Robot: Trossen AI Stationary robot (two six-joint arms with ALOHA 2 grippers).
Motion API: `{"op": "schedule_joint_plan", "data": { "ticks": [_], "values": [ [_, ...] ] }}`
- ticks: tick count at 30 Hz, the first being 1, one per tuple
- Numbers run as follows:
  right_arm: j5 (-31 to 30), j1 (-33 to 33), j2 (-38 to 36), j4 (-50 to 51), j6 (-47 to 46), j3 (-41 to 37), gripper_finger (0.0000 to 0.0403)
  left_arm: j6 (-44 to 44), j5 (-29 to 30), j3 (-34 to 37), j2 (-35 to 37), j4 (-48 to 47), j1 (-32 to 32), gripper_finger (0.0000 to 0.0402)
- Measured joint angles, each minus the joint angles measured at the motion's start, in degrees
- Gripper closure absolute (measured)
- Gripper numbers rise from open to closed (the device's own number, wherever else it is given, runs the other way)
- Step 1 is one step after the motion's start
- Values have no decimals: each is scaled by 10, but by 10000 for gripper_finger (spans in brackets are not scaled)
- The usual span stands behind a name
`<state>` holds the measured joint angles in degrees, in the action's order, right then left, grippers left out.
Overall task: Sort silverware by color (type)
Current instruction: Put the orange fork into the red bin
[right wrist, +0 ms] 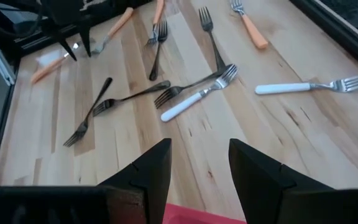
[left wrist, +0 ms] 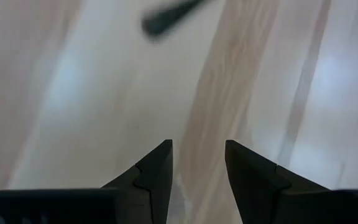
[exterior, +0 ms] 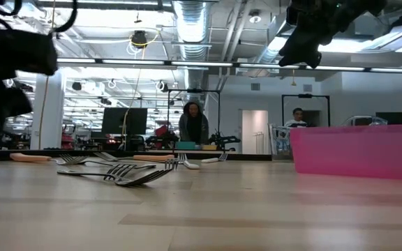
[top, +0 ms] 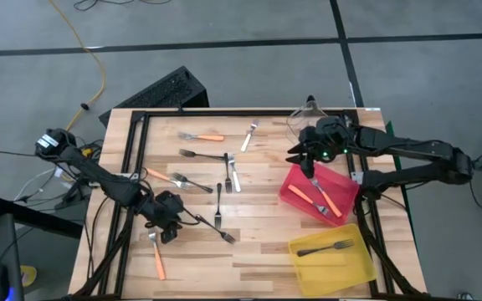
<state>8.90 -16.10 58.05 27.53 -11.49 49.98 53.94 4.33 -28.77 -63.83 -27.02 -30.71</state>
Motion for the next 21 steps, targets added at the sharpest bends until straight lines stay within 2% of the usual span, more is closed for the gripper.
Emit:
{"op": "schedule_joint_plan", "data": {
  "ticks": [6,12,21],
  "values": [
    [0,-1,1,1,2,-1,220,49,-36,0,0,-26,-15,271],
    [0,-1,1,2,2,-1,220,58,-60,-27,0,-42,-39,271],
    [0,0,1,2,15,-1,220,-26,-41,-72,0,-42,-124,271]
  ]
}}
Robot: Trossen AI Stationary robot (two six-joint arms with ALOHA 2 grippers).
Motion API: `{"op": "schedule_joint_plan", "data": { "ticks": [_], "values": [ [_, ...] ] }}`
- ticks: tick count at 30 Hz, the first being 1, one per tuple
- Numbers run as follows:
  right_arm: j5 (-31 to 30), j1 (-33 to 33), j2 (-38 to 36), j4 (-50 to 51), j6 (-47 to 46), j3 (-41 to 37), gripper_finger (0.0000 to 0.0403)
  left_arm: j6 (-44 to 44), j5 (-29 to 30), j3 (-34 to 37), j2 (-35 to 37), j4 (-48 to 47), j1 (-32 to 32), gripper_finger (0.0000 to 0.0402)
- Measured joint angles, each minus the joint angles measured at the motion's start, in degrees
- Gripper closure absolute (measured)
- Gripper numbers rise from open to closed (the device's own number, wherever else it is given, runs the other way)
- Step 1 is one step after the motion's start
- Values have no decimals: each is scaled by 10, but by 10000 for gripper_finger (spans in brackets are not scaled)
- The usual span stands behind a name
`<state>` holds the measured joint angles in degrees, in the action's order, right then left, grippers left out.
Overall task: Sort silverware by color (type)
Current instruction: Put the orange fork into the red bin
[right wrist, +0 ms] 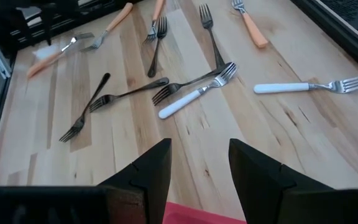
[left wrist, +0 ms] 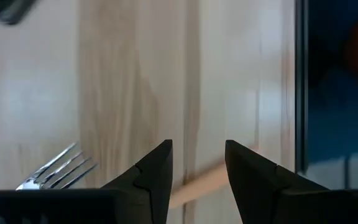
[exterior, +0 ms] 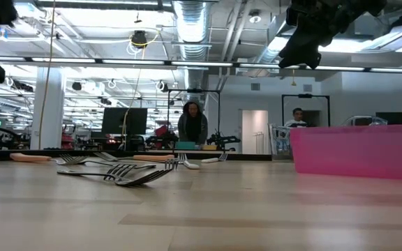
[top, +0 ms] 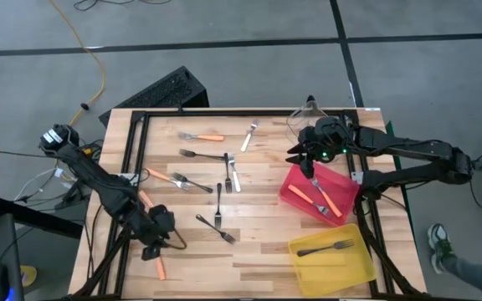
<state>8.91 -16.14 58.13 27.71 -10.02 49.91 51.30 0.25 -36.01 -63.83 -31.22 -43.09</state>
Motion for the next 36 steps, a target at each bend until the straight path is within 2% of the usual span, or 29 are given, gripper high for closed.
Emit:
{"op": "schedule_joint_plan", "data": {
  "ticks": [3,7,12,18,29,36],
  "values": [
    [0,0,0,0,0,0,220,-59,-10,0,0,-7,-26,271],
    [0,0,0,0,0,0,220,-186,-20,0,0,-12,-50,271],
    [0,0,0,0,0,0,220,-320,16,4,0,26,-62,271],
    [0,0,0,0,0,0,220,-376,18,13,0,49,-65,264],
    [0,0,0,0,0,0,220,-437,16,14,0,50,-88,195],
    [0,0,0,1,0,0,220,-472,32,21,0,53,-98,177]
  ]
}}
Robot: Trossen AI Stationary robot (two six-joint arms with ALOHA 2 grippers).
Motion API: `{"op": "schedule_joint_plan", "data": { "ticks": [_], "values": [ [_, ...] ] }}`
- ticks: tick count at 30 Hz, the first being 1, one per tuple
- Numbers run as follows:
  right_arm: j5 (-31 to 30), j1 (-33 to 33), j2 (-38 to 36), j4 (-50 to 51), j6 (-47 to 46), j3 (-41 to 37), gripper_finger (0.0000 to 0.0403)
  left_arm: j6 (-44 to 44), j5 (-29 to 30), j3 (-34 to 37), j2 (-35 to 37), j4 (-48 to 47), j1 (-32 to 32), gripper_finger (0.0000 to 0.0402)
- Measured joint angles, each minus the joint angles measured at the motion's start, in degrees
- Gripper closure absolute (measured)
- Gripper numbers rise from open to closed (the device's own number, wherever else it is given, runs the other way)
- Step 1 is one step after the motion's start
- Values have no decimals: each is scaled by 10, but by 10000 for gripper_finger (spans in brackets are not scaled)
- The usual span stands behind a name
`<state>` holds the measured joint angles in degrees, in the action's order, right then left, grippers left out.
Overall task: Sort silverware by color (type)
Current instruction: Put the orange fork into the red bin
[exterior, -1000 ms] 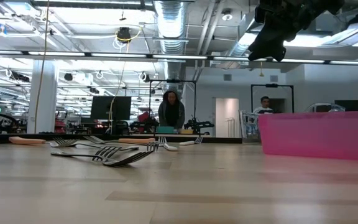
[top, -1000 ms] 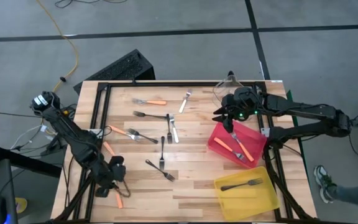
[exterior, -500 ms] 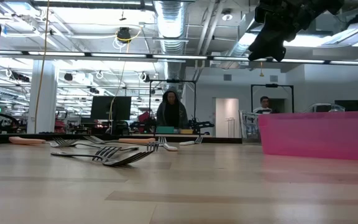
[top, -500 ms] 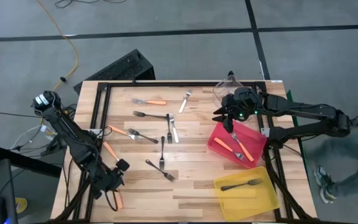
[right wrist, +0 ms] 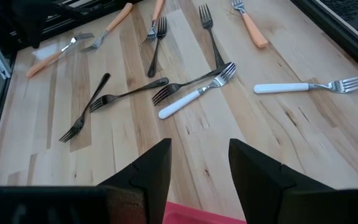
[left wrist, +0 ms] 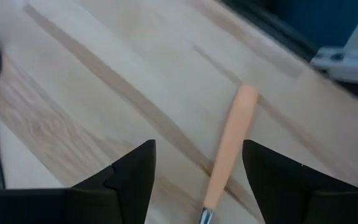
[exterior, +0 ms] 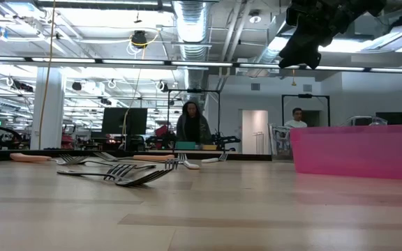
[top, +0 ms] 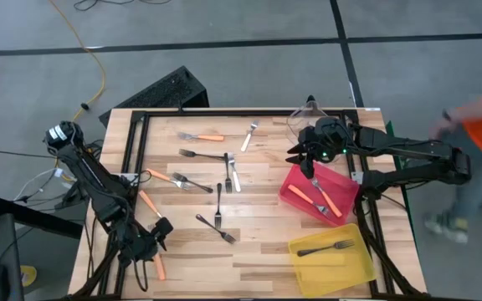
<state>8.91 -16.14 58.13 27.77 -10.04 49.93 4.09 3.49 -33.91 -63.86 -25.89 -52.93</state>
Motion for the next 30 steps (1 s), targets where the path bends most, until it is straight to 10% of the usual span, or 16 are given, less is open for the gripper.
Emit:
{"op": "schedule_joint_plan", "data": {
  "ticks": [30],
  "values": [
    [0,0,0,0,0,0,220,-77,-28,50,-76,86,-21,177]
  ]
}}
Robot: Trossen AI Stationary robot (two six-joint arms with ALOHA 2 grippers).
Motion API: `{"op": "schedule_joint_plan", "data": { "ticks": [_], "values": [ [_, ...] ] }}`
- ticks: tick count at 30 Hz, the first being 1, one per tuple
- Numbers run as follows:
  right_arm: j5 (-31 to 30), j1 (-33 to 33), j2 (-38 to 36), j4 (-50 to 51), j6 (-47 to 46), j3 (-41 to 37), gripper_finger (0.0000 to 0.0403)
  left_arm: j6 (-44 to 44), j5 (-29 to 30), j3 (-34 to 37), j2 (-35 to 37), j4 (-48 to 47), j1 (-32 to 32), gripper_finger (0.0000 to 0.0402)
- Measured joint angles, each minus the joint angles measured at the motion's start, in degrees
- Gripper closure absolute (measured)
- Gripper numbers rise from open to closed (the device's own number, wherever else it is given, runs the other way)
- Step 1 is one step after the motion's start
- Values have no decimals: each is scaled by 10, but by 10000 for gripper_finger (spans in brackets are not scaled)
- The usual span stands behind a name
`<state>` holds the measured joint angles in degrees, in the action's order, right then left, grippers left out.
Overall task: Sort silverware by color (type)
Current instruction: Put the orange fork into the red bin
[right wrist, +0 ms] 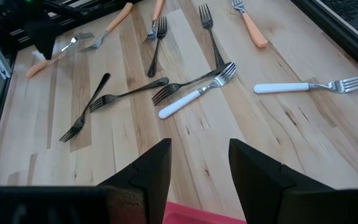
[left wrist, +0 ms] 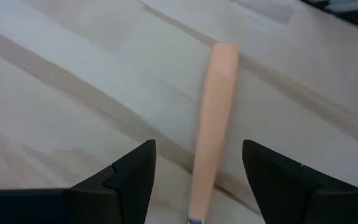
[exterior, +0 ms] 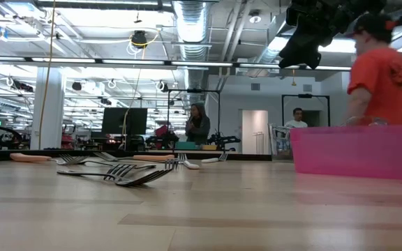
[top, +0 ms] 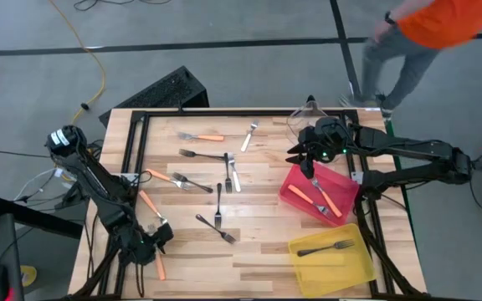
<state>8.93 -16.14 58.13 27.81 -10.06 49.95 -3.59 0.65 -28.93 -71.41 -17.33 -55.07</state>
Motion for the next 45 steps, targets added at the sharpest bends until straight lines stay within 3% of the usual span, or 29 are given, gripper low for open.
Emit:
{"op": "schedule_joint_plan", "data": {
  "ticks": [14,27,35,42,45],
  "values": [
    [0,0,0,0,0,0,220,-17,-30,-6,-105,49,2,188],
    [0,0,0,0,-1,0,220,-42,-37,-3,-109,66,9,357],
    [0,0,0,0,-1,0,220,-8,-23,-1,-111,100,27,358],
    [0,0,0,0,0,0,220,22,86,1,-95,120,48,358],
    [0,0,0,0,1,0,220,38,99,1,-75,128,55,358]
  ]
}}
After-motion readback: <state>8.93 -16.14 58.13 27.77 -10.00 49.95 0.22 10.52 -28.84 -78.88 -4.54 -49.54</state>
